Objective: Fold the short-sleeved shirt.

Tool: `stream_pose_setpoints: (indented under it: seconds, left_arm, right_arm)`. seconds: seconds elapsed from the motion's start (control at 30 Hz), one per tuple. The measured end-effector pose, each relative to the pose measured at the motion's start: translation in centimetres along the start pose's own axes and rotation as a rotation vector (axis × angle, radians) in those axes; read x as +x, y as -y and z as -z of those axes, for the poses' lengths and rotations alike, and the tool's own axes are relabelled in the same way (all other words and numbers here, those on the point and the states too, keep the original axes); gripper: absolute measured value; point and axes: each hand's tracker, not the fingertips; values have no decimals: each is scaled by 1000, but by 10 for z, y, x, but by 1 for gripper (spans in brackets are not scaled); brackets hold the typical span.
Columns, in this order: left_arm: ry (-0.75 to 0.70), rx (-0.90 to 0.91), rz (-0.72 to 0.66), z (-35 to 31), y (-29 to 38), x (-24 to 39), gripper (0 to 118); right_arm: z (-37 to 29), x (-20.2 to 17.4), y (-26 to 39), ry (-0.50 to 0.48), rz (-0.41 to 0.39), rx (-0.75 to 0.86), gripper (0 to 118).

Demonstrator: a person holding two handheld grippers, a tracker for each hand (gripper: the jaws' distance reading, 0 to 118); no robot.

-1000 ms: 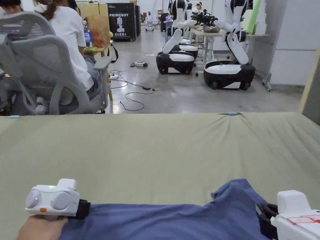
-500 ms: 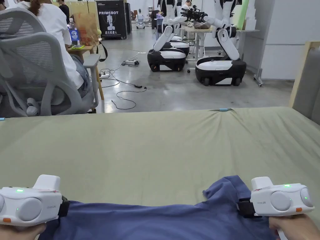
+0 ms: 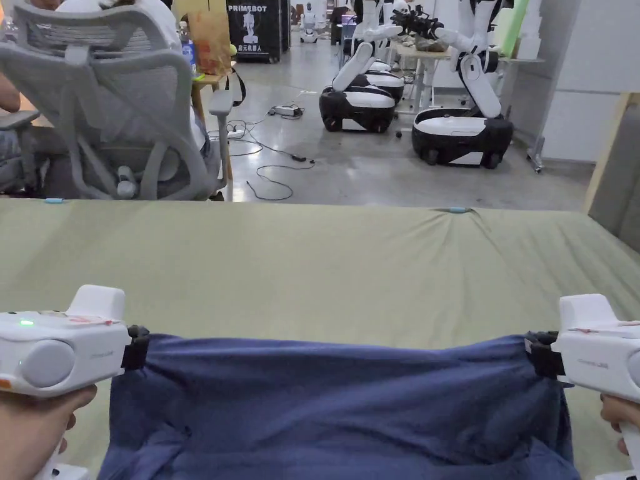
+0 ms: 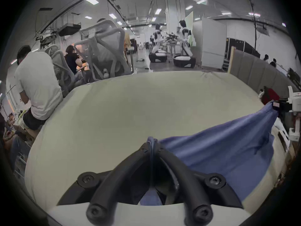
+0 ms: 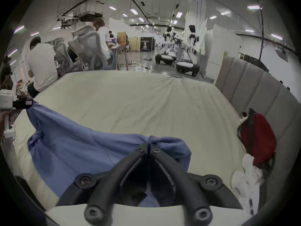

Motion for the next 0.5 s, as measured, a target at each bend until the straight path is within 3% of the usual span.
stream_pose_setpoints:
  seconds: [0.17,0.3,0.4,0.43,0.47,0.5]
  left_arm:
    - [21,-49,-76,-50,73,-13,0]
    - [33,-166,-103,-45,129,-7,1]
    - [-14,-153,-108,-44,139,5,3]
    - [-57,-116,-107,-50,135,11,17]
    - [-99,-68,-82,-59,129,20,36]
    - [-129,16,-52,-69,119,33,63]
  right_arm:
    - [-43,-12,72,-25,-15,-48,1]
    - [-34,-30,136,-33,-9,-174,1]
    - [-30,-32,150,-16,-2,-167,3]
    - [-36,-34,146,3,10,-128,13]
    - [-44,-37,138,26,10,-92,34]
    - [-54,-45,127,47,8,-47,67]
